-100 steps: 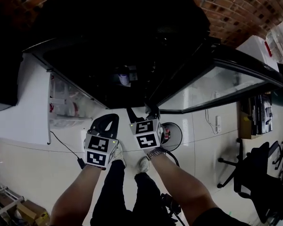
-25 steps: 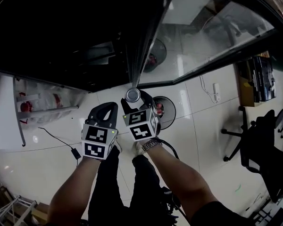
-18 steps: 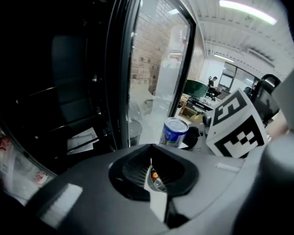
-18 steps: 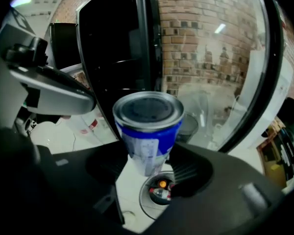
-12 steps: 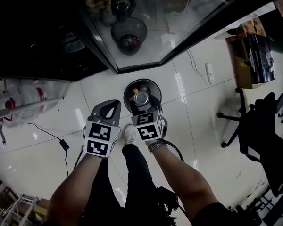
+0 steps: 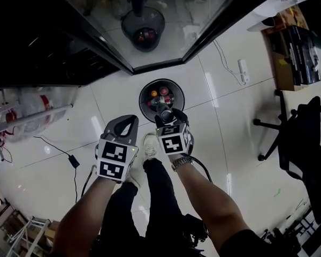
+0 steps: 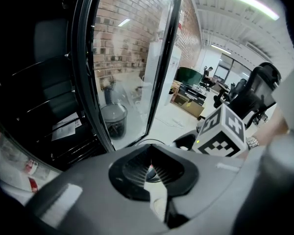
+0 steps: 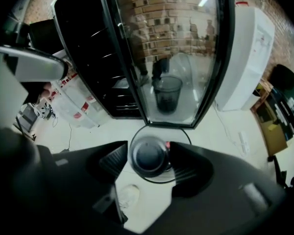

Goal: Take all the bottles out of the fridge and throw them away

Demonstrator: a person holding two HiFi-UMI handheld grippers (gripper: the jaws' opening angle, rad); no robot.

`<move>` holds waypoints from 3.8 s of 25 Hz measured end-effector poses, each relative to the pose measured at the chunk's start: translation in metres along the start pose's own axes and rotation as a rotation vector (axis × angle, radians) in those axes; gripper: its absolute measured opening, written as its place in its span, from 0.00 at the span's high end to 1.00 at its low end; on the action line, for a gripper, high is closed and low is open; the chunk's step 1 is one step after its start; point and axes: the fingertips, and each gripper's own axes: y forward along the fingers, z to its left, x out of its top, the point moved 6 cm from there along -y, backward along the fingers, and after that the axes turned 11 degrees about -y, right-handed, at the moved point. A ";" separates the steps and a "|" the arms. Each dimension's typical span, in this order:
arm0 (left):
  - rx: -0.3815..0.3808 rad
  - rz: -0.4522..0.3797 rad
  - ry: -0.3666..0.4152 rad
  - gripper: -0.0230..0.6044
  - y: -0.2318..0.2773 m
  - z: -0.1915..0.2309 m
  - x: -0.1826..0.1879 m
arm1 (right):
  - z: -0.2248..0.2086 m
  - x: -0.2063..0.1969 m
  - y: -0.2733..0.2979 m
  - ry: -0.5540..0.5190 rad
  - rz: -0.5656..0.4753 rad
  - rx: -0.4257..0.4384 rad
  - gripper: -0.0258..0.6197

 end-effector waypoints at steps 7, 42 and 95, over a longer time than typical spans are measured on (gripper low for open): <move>-0.001 0.001 0.008 0.96 -0.004 0.002 -0.003 | 0.002 -0.004 -0.006 0.012 -0.009 -0.005 0.56; 0.189 -0.342 -0.082 0.96 -0.276 0.018 0.070 | 0.153 0.220 -0.254 -0.326 -0.398 0.105 0.65; 0.180 -0.598 0.087 0.96 -0.462 0.000 0.062 | 0.275 0.269 -0.410 -0.418 -0.610 0.014 0.96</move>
